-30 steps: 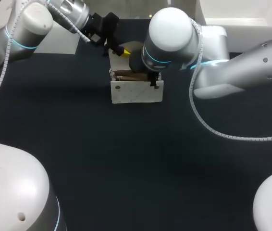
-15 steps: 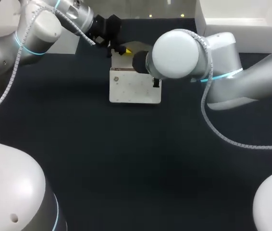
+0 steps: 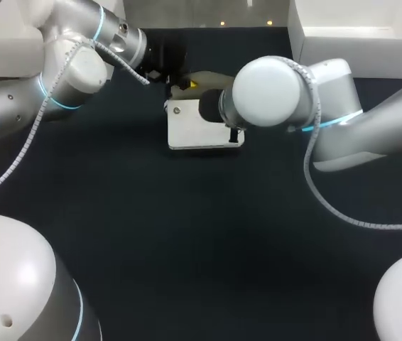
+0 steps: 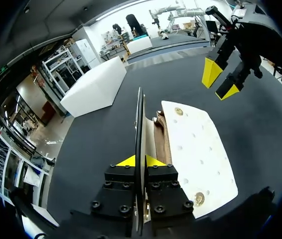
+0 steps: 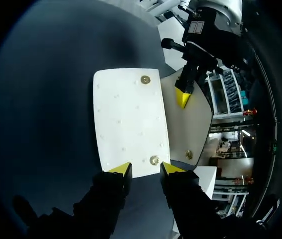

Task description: Pick up the bag, open it, inspect its contents, close it, and place it on the opposite side

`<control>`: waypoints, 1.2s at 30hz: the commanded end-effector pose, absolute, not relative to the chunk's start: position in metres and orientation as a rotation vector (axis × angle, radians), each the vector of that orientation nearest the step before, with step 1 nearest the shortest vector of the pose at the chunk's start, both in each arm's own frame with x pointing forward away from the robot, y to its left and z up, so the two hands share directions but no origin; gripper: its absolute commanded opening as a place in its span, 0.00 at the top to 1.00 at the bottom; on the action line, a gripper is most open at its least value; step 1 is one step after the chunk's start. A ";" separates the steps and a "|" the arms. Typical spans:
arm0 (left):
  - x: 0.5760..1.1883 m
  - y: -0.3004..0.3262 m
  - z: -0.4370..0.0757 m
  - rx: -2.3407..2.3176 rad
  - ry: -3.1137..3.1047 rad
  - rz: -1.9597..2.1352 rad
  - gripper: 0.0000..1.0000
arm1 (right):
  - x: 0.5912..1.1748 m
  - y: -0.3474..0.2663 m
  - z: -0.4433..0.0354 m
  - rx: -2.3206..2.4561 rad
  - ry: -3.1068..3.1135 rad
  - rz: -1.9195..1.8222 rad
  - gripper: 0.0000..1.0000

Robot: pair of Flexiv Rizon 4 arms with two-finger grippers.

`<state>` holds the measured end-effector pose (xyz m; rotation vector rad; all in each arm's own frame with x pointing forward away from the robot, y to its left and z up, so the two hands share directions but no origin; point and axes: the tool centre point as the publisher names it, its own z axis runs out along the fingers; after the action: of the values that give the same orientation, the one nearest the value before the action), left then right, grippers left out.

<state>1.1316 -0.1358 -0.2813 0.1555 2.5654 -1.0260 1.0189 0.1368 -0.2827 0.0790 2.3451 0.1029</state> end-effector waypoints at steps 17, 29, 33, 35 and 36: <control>1.150 -0.130 -0.322 0.161 2.544 -1.075 1.00 | 0.991 0.128 -0.338 0.159 2.433 0.203 0.62; 1.162 -0.129 -0.329 0.154 2.574 -1.098 1.00 | 0.989 0.130 -0.340 0.099 2.430 0.182 1.00; 1.162 -0.129 -0.329 0.154 2.574 -1.098 1.00 | 0.989 0.130 -0.340 0.099 2.430 0.182 1.00; 1.162 -0.129 -0.329 0.154 2.574 -1.098 1.00 | 0.989 0.130 -0.340 0.099 2.430 0.182 1.00; 1.162 -0.129 -0.329 0.154 2.574 -1.098 1.00 | 0.989 0.130 -0.340 0.099 2.430 0.182 1.00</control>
<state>1.1584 -0.1283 -0.3273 0.1508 2.5753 -1.0904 0.9892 0.1305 -0.3397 0.0999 2.4317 0.1812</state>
